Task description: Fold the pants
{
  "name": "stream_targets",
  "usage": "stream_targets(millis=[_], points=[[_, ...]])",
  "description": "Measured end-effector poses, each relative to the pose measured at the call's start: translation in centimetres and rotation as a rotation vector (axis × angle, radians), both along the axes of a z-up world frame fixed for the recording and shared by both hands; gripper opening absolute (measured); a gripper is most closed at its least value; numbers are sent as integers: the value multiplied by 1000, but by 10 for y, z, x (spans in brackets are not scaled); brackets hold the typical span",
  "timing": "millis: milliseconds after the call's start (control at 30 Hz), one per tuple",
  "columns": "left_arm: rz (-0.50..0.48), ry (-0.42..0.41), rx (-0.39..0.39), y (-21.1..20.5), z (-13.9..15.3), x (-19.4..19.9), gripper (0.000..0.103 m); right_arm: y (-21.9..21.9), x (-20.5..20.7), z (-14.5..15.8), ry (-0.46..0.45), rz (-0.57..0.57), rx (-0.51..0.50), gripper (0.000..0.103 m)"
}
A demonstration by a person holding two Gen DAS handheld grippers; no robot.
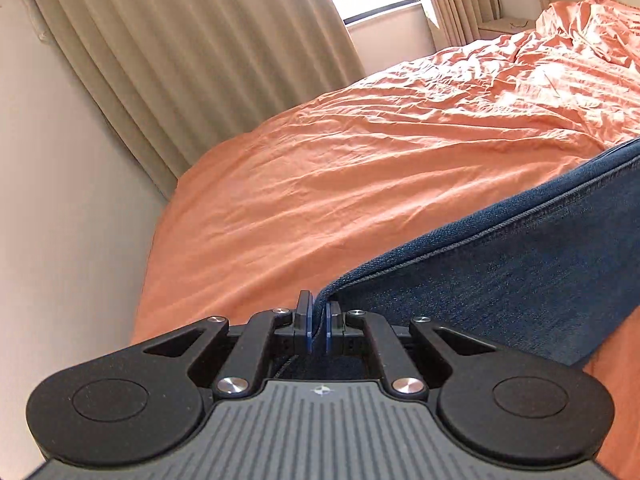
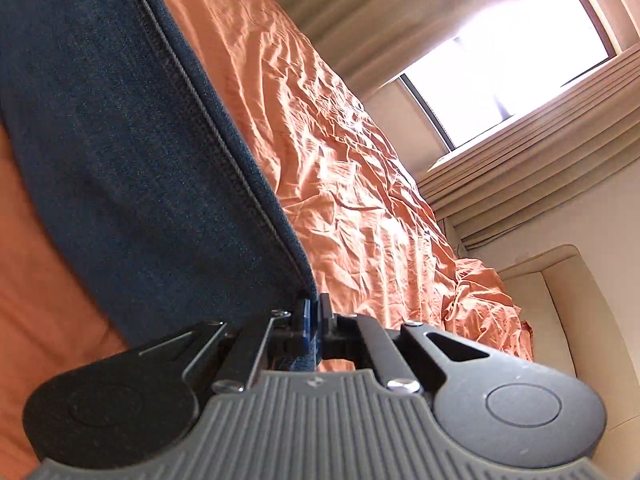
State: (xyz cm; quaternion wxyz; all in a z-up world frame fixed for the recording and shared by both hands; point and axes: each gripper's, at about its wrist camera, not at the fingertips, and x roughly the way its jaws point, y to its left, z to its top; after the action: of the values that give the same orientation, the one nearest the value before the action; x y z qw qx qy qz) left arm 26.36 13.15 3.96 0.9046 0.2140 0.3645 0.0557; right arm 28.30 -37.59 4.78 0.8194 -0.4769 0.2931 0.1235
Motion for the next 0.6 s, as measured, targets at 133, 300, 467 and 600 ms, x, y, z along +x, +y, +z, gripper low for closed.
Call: stream_targets(millis=[133, 300, 467, 600], points=[[21, 42, 29, 9, -24, 54, 6, 19, 64, -24, 23, -14, -18, 0], [31, 139, 40, 15, -79, 114, 6, 40, 134, -85, 115, -31, -58, 0], [45, 238, 22, 25, -138, 150, 6, 51, 170, -143, 202, -57, -63, 0], [40, 284, 3, 30, -168, 159, 6, 52, 181, -168, 239, -77, -42, 0]])
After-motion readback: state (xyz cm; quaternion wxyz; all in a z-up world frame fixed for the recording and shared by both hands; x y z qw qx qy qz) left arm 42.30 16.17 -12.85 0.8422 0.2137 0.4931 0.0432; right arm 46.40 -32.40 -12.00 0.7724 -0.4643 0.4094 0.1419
